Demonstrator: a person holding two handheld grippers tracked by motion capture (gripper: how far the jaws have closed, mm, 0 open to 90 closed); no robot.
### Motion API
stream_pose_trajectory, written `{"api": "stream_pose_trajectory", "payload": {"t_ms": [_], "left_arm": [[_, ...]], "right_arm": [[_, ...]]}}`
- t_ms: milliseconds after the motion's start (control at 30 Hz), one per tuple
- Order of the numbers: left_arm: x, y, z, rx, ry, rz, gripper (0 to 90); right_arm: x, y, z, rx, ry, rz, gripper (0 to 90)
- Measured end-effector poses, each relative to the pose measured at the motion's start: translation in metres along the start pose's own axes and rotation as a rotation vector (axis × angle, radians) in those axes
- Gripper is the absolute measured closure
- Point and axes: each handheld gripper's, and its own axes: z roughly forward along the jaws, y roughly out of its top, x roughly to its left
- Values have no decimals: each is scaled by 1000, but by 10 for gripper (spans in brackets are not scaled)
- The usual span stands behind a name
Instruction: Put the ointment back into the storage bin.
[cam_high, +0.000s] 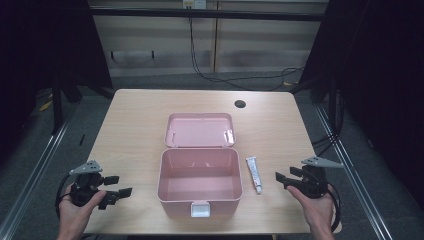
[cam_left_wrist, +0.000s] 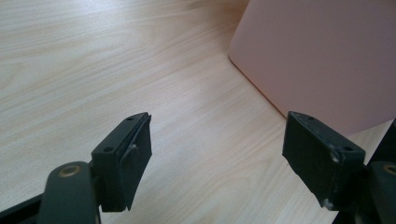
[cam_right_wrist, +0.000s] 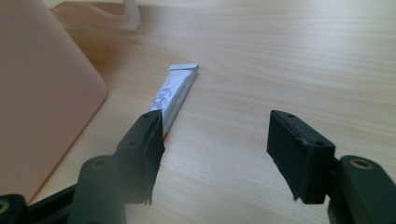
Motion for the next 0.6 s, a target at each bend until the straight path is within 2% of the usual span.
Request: {"api": "stream_pose_trajectory", "payload": {"t_ms": [33,67,167,200,400,433,533,600], "left_arm": [[0,0,1,0,3,-3,238],[-1,0,1,2,1,-5,238],[0,0,2,11,1,-5,238],[0,0,2,12,1,-5,238],[0,-1,2,12,5,-8,238],[1,-1,2,13,4,-14,238],[1,-2,2,15,1,-16,238],[1,-2,2,13,-1,-18,238]], "right_arm": [[1,2,0,22,3,-4,421],[2,3,0,29,13,-15,442],[5,6,1,39,-3,-36,448],[5,8,1,39,5,-39,458],[4,15,-1,31,22,-10,505],[5,22,-3,31,29,-4,529],[8,31,-4,34,18,-29,534],[10,37,-2,41,30,-30,534]]}}
